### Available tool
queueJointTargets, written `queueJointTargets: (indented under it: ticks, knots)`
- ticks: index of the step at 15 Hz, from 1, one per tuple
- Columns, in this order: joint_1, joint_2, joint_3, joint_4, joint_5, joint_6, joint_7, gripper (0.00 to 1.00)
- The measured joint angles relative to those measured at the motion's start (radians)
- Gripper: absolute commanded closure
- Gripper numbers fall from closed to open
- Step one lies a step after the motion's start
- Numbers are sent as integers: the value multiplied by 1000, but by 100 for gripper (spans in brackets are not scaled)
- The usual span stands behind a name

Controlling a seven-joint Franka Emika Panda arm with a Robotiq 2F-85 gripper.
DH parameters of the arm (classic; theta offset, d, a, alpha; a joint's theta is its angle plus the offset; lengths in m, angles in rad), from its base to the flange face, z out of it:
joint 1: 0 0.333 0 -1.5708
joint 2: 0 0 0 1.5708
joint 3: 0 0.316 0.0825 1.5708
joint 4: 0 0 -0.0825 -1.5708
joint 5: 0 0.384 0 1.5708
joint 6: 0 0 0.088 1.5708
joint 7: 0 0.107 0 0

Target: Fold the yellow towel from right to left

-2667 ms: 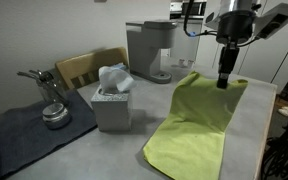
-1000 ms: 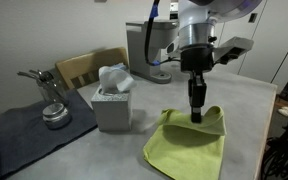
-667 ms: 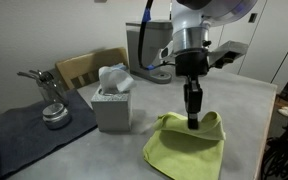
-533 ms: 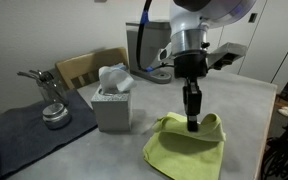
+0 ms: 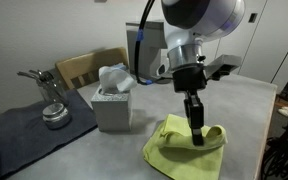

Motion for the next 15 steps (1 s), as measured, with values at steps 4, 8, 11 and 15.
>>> queueJointTargets:
  ticks: [4,8,11,15]
  knots:
    - [0,49,11,27,-2,-19,-1,99]
    - [0,81,17,49,-3,-19,-1,99]
    - [0,92,17,59,-5,-16,-1,97]
    - [0,92,19,64,-9,-14,-1,57]
